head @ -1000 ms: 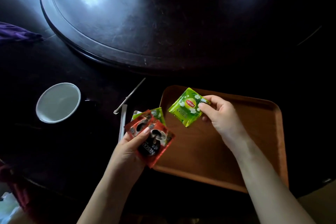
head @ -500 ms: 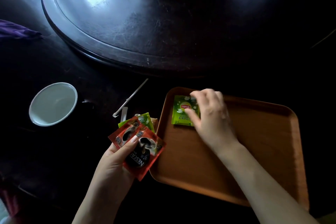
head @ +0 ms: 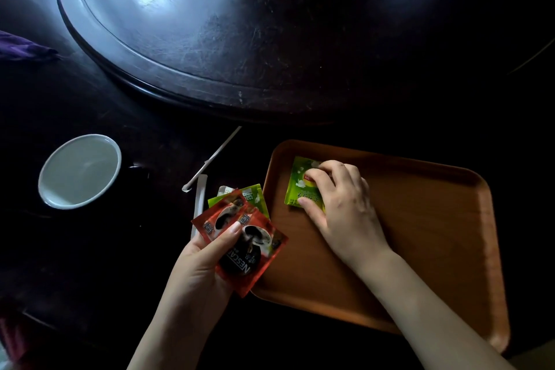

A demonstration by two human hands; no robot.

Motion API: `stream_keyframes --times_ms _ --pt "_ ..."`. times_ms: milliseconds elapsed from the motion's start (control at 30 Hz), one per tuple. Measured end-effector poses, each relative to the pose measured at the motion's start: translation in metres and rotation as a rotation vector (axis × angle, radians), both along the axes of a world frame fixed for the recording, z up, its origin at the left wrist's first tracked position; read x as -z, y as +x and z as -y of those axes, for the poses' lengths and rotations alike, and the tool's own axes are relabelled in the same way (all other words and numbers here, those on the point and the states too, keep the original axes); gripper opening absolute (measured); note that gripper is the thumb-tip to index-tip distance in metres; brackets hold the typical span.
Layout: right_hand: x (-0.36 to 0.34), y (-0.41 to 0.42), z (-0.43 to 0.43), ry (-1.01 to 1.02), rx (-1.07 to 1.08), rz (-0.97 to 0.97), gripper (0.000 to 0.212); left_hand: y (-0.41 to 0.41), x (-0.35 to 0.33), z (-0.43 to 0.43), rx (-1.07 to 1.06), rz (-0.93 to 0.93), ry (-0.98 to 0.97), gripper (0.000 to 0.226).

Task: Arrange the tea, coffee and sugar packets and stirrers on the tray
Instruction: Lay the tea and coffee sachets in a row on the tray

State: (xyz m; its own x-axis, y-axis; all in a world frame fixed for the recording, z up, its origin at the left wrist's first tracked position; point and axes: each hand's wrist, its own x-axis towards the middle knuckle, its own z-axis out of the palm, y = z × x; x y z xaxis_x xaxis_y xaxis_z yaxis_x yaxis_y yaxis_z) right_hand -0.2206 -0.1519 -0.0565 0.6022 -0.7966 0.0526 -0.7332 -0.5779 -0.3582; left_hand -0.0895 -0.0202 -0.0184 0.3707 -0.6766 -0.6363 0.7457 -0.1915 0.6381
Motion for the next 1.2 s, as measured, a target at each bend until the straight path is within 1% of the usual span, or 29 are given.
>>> stream_keyframes --times_ms 67,100,133,200,267,333,367,400,467,500,533,567,600,633,733,800,867,933,1000,1100,1200 --pt "0.001 -0.001 -0.002 0.007 -0.002 0.004 0.045 -0.003 -0.002 0.001 0.021 -0.012 0.008 0.019" --pt "0.001 -0.002 -0.002 0.013 -0.002 0.002 0.045 -0.004 -0.002 0.002 0.033 -0.016 0.014 0.022" --pt "0.001 -0.004 -0.003 0.021 0.000 0.003 0.045 -0.005 -0.003 0.003 0.043 -0.023 0.017 0.031" --pt "0.001 -0.007 -0.002 0.024 0.002 0.009 0.045 -0.007 -0.003 0.004 0.061 -0.032 0.037 0.058" --pt "0.000 -0.008 -0.002 0.024 0.004 0.028 0.044 -0.009 -0.003 0.005 0.098 -0.038 0.053 0.061" --pt "-0.005 -0.010 -0.001 0.044 0.021 0.145 0.042 -0.013 -0.005 0.007 0.130 -0.058 0.032 0.063" --pt "-0.009 -0.011 -0.002 0.076 0.031 0.241 0.040 -0.016 -0.006 0.007 0.142 -0.070 0.024 0.063" --pt "-0.016 -0.013 -0.005 0.151 0.036 0.348 0.038 -0.018 -0.005 0.007 0.152 -0.088 0.011 0.057" --pt "-0.033 -0.016 -0.011 0.428 0.041 0.527 0.029 -0.024 -0.006 0.009 0.165 -0.107 -0.004 0.031" --pt "-0.040 -0.018 -0.014 0.578 0.054 0.575 0.020 -0.027 -0.007 0.011 0.177 -0.093 0.002 0.027" --pt "-0.045 -0.020 -0.017 0.691 0.070 0.601 0.012 -0.030 -0.007 0.012 0.191 -0.079 0.000 0.030" --pt "-0.047 -0.022 -0.018 0.748 0.093 0.627 0.007 -0.033 -0.007 0.014 0.195 -0.068 -0.008 0.039" --pt "-0.048 -0.024 -0.018 0.781 0.130 0.671 0.006 -0.035 -0.008 0.015 0.185 -0.061 -0.009 0.047" --pt "-0.048 -0.027 -0.017 0.807 0.182 0.738 0.006 -0.036 -0.008 0.015 0.168 -0.061 -0.001 0.049" --pt "-0.047 -0.040 -0.009 0.854 0.385 0.957 0.014 -0.034 -0.002 0.015 0.140 -0.065 0.044 0.039" --pt "-0.047 -0.050 -0.005 0.856 0.469 1.011 0.013 -0.032 0.000 0.015 0.140 -0.075 0.038 0.045" --pt "-0.046 -0.058 -0.003 0.867 0.495 1.026 0.011 -0.031 -0.003 0.015 0.138 -0.107 -0.011 0.062" --pt "-0.047 -0.064 -0.005 0.884 0.502 1.052 0.012 -0.033 -0.004 0.016 0.143 -0.131 -0.034 0.067" --pt "-0.049 -0.068 -0.007 0.915 0.498 1.089 0.013 -0.037 -0.004 0.017 0.150 -0.131 -0.014 0.066" --pt "-0.050 -0.074 -0.010 0.962 0.483 1.119 0.014 -0.043 -0.002 0.018 0.130 -0.119 0.076 0.049" --pt "-0.050 -0.077 -0.010 0.982 0.464 1.098 0.018 -0.049 -0.005 0.021 0.139 -0.115 0.094 0.043"
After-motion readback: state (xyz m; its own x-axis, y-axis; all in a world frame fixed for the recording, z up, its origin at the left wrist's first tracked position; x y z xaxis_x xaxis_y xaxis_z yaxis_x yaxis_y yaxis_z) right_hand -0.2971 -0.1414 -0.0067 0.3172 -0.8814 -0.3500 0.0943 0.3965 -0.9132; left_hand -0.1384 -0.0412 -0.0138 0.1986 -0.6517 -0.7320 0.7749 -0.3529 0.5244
